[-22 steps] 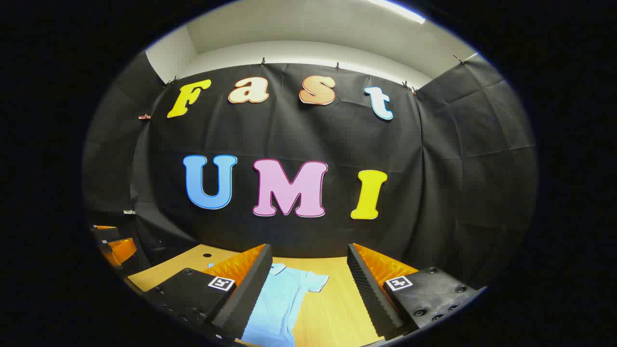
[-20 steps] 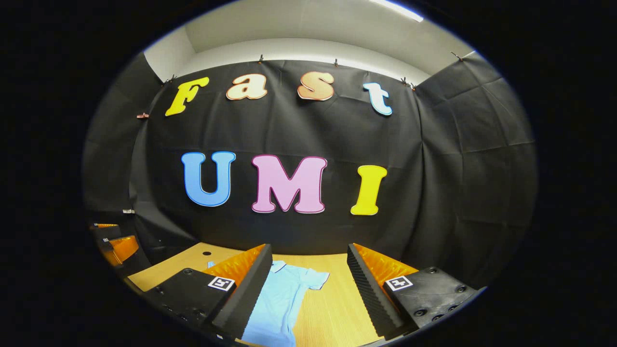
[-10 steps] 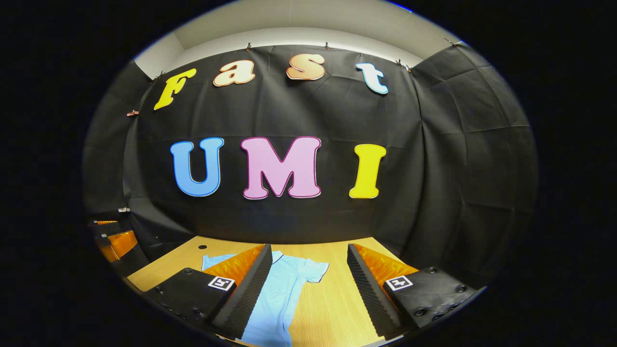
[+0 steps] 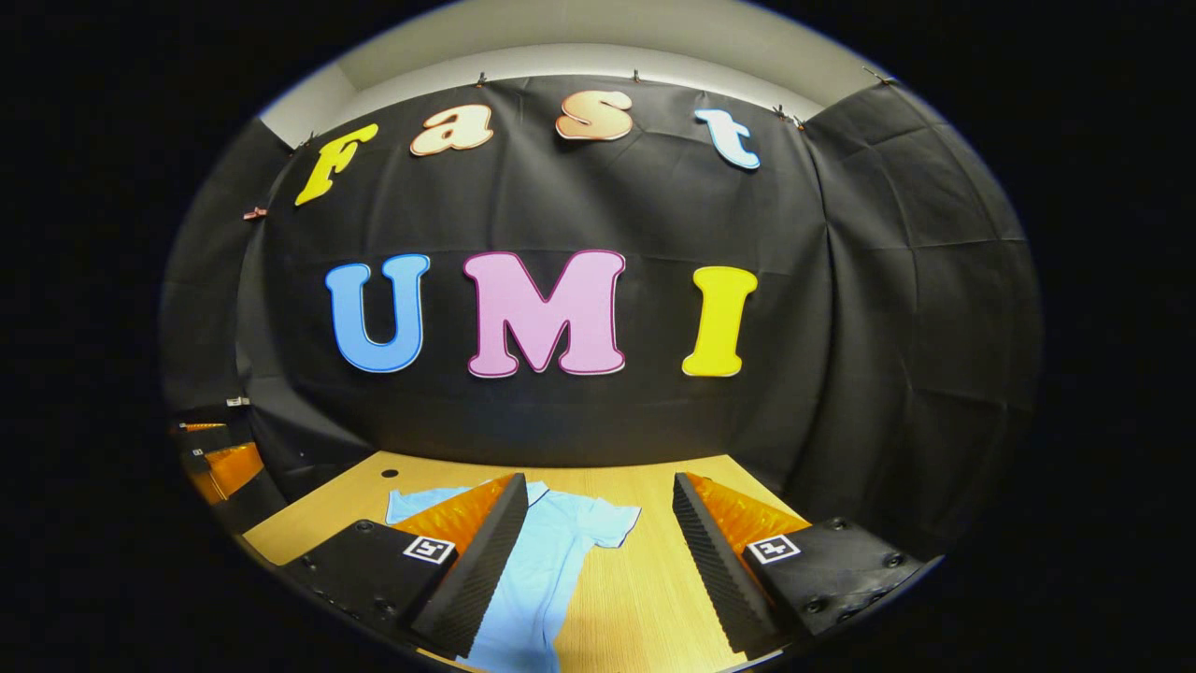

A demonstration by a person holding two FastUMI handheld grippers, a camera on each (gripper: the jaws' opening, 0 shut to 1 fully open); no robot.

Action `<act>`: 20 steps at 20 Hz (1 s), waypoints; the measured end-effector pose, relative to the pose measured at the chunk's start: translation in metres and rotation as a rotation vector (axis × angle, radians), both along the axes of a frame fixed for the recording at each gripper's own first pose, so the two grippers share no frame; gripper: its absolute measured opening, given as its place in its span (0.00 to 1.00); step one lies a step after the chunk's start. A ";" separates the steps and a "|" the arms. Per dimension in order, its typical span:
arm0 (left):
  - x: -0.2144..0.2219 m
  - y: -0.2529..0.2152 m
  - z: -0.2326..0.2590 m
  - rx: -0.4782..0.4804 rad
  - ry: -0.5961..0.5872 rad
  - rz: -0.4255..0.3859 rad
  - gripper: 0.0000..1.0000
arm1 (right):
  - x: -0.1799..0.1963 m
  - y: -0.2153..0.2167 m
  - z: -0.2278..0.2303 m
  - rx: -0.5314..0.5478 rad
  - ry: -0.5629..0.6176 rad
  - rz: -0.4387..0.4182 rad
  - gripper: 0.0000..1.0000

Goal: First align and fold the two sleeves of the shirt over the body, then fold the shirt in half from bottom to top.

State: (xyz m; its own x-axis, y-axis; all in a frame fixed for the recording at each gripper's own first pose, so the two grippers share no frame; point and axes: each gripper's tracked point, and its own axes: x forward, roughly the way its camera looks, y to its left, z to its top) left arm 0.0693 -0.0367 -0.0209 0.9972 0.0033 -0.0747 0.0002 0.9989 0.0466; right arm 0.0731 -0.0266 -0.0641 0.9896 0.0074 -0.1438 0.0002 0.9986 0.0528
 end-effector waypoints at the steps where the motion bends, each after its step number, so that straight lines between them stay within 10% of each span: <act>1: 0.001 0.001 -0.002 0.000 0.002 0.005 1.00 | 0.003 -0.001 -0.001 0.000 0.004 -0.001 0.97; 20: 0.046 0.013 -0.032 -0.007 0.074 0.141 1.00 | 0.121 -0.005 -0.088 -0.011 0.190 0.071 0.98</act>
State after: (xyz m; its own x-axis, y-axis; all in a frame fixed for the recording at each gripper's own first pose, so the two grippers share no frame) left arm 0.1157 -0.0239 -0.0527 0.9787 0.1417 -0.1486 -0.1364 0.9896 0.0450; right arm 0.1941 -0.0315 -0.1524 0.9418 0.0734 -0.3281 -0.0612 0.9970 0.0474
